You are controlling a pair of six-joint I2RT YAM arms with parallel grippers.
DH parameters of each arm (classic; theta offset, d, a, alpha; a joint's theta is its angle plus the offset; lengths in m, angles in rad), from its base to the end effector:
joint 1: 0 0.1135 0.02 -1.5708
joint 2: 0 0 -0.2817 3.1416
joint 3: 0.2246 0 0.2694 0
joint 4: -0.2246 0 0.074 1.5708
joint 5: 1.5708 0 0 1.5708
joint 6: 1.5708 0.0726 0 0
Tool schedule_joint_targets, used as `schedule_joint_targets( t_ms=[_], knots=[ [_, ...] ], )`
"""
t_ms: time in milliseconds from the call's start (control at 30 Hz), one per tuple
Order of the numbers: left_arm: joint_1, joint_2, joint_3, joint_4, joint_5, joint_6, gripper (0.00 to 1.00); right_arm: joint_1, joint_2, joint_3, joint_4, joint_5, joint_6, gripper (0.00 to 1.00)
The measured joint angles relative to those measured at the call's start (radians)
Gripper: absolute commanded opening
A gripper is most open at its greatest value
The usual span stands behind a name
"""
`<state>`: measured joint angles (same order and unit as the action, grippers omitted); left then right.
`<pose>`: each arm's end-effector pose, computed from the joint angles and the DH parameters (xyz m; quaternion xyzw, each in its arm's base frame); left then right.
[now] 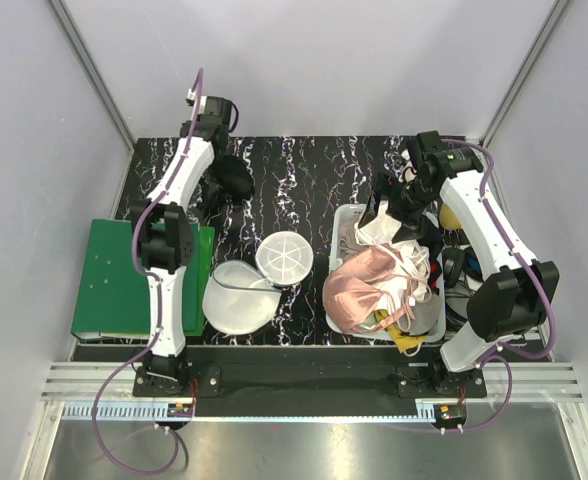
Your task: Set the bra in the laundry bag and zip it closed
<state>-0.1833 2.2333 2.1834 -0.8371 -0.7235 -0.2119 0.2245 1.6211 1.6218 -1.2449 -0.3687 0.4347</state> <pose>0.5394 -0.0511 0.2829 -0.1312 0.8794 0.2654 0.3729 0.3278 0.1017 0.3208 0.0721 0.9678 0.2229 0.0927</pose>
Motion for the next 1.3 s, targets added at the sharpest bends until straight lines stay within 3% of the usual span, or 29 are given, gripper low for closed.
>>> schedule_joint_targets(
  t_ms=[367,700,800,833,933,1100,1133,1300],
  knots=[
    [-0.076,0.173,0.093,0.002,-0.125,-0.026,0.09,0.000,0.000,-0.024,-0.001,-0.011,-0.002,1.00],
    [-0.115,0.203,0.108,0.112,-0.168,-0.013,0.18,0.000,0.005,-0.047,-0.001,-0.017,-0.012,1.00],
    [-0.140,0.203,0.106,0.153,-0.126,-0.002,0.30,0.001,0.032,-0.031,-0.002,-0.019,-0.011,1.00],
    [-0.150,0.203,0.101,0.172,-0.105,0.005,0.42,0.001,0.051,-0.013,-0.002,-0.019,-0.011,1.00],
    [-0.186,0.198,0.053,0.232,-0.032,0.034,0.57,0.002,0.133,0.090,0.003,-0.019,-0.008,1.00],
    [-0.236,0.164,-0.089,0.272,0.152,0.081,0.69,0.002,0.252,0.313,0.037,-0.022,0.009,1.00],
    [-0.245,0.135,-0.151,0.282,0.212,0.084,0.81,0.002,0.275,0.360,0.048,-0.027,0.017,1.00],
    [-0.214,-0.080,-0.378,0.307,0.474,0.079,0.83,0.008,0.464,0.662,0.080,-0.042,0.039,1.00]
  ],
)
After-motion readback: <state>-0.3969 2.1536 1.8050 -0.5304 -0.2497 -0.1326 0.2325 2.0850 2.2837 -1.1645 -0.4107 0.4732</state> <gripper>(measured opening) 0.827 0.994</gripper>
